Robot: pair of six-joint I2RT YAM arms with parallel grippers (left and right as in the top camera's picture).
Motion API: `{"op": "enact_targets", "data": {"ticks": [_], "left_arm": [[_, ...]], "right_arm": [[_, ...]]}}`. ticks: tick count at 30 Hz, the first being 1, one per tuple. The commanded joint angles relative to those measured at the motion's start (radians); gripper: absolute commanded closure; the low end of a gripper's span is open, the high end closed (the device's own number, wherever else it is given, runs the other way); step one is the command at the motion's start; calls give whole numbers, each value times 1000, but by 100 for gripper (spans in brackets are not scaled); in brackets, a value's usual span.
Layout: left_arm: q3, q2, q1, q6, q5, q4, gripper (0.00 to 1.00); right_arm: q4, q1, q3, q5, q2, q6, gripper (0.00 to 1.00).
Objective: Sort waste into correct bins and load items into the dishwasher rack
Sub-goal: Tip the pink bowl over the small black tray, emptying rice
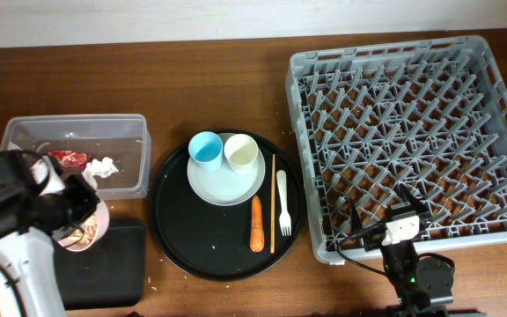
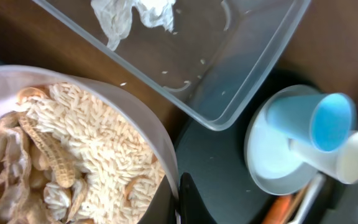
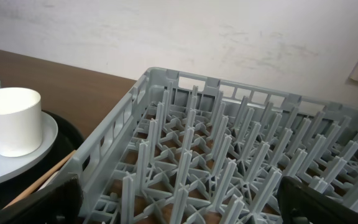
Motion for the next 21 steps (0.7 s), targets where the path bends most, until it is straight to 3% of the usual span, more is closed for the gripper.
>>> {"op": "enact_targets", "data": {"ticks": [1,9,14,21], "left_arm": [[-55,-17,181,136,269,24,100],[-314,-16,549,235,623,258,100],[-384,-11,664,335,751,297,100],[-392,-10,695,406,1003,233,100]], "right_arm": [[-4,-6,-5,2,-6,4,1],[-4,-6,-5,2,-6,4,1],[-4,-6,-5,2,-6,4,1],[-4,-6,-5,2,-6,4,1]]}}
